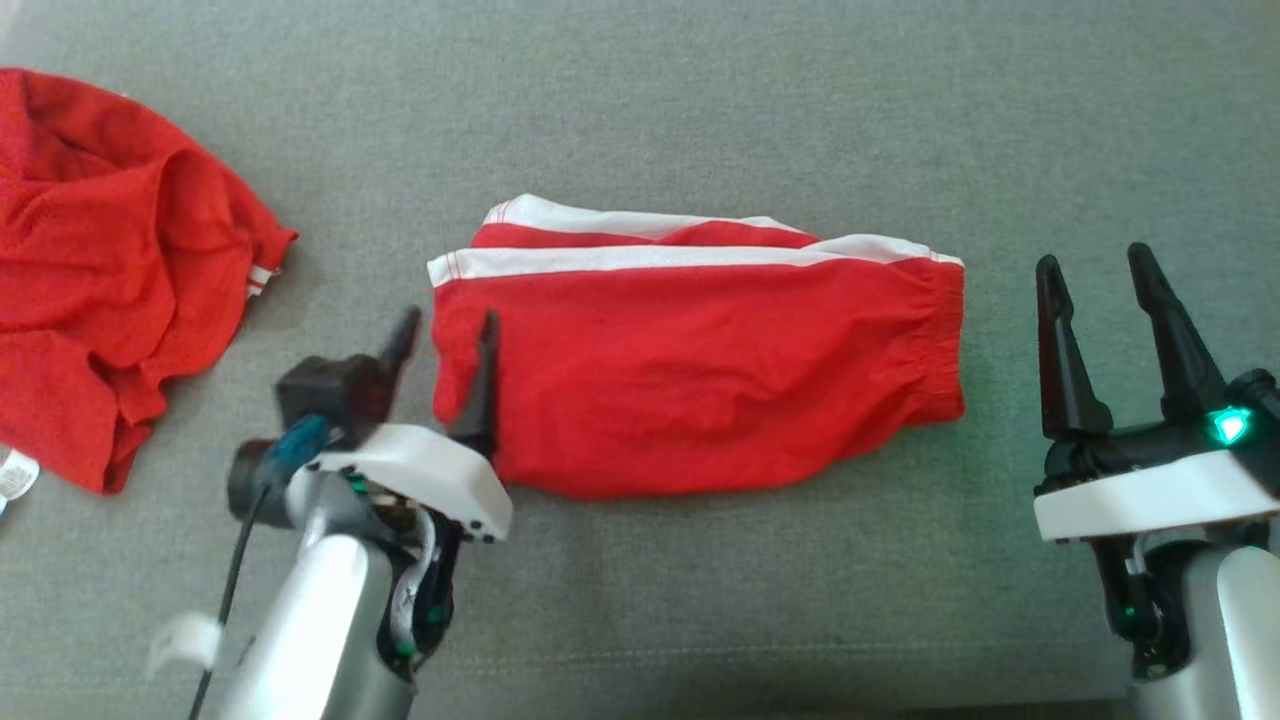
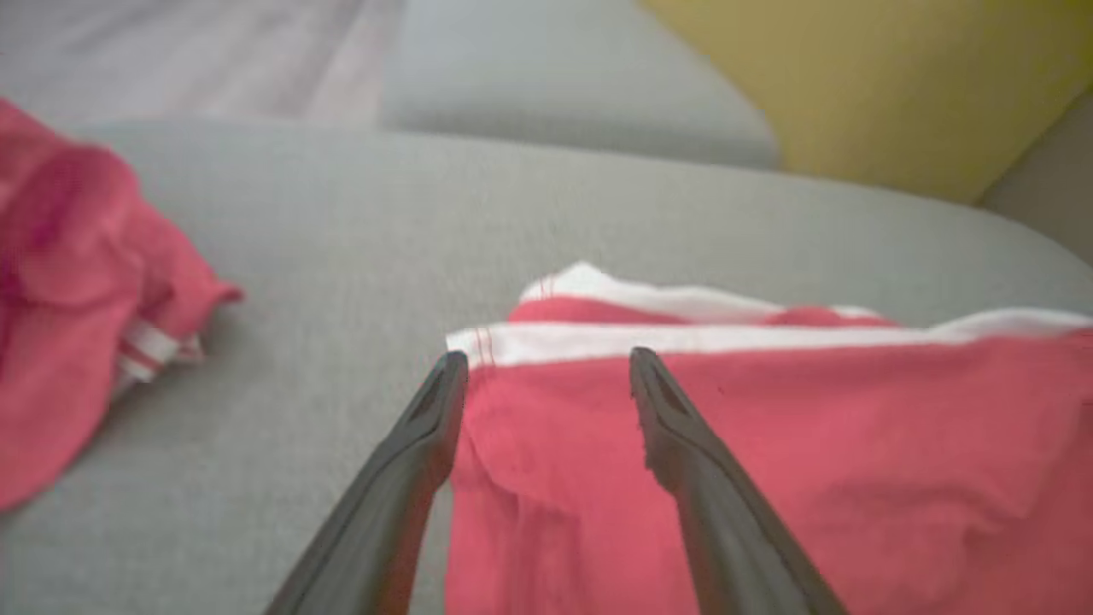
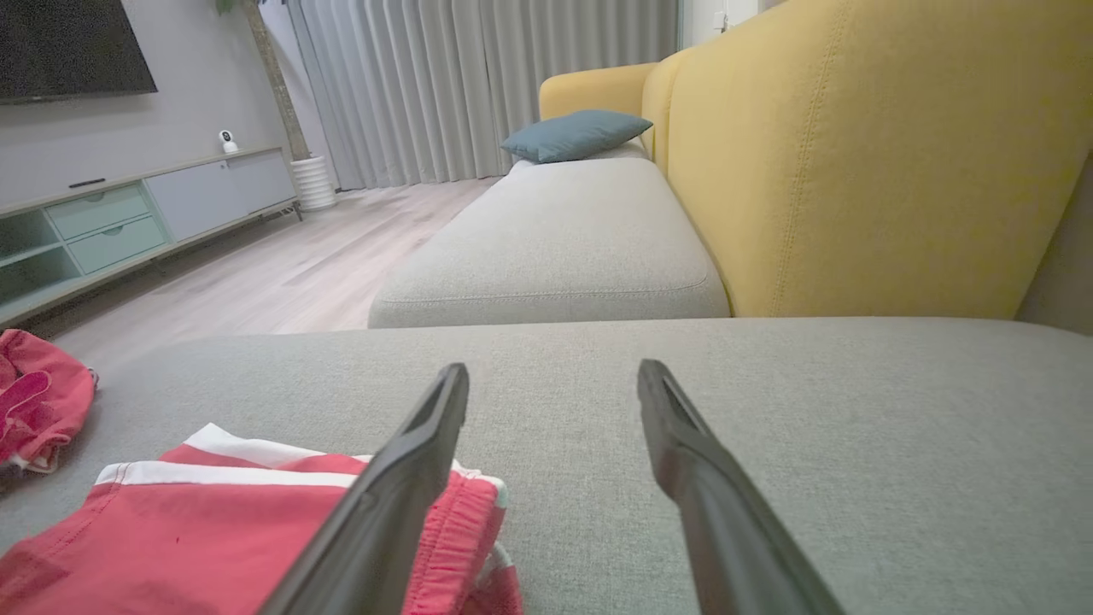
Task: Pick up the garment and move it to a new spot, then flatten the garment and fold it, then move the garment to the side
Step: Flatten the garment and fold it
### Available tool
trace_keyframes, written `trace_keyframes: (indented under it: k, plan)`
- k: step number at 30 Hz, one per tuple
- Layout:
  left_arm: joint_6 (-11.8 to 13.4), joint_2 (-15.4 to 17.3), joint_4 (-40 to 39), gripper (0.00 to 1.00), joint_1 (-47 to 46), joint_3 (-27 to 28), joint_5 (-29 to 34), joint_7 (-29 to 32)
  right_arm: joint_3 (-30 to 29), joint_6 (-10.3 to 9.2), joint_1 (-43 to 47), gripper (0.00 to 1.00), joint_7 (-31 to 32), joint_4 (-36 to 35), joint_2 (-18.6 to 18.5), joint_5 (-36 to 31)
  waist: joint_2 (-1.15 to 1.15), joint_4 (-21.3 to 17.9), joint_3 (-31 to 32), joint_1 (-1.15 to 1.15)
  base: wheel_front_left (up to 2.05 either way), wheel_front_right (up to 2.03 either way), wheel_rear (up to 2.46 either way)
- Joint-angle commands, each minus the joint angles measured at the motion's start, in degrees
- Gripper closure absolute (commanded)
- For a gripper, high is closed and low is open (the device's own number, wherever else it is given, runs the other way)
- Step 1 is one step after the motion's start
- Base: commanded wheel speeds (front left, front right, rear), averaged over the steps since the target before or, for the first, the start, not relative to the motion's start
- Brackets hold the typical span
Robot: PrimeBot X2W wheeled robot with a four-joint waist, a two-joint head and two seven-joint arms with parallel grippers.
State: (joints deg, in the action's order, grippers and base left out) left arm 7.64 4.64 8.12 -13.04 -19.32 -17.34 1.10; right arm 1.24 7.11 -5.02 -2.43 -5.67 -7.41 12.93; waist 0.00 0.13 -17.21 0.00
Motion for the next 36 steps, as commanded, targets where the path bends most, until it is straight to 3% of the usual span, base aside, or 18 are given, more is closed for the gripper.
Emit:
trace_keyframes:
  k: [1,5,9,21,36]
  plan:
    - [0.54,0.94,-2.70,0.00,-1.24,2.37,0.92,-2.89,0.80,0.37,0.61,0.00,0.24,-2.53,-0.56,-0.66,0.00,-0.21,0.57,0.00,0.00,0.00,0.00]
    - [1.74,1.63,-4.01,0.00,-0.32,3.19,3.18,-11.25,0.46,0.37,1.59,0.00,0.96,-3.35,-0.18,-1.45,0.00,-0.58,2.11,0.00,0.00,0.00,0.00]
    - [2.63,2.92,-5.53,0.00,1.53,4.31,4.53,-14.49,0.12,0.37,3.25,0.00,1.61,-4.03,0.22,-1.94,0.00,-0.94,3.75,0.00,0.00,0.00,0.00]
    - [4.03,4.67,-9.76,0.00,7.52,4.05,7.04,-15.83,-0.61,0.37,7.30,0.00,3.22,-5.39,1.21,-2.23,0.00,-1.04,7.09,0.00,0.00,0.00,0.00]
    - [4.37,4.98,-10.03,0.00,7.51,3.26,7.21,-15.91,-0.61,0.37,7.07,0.00,4.18,-4.59,1.15,-1.96,0.00,-0.40,6.95,0.00,0.00,0.00,0.00]
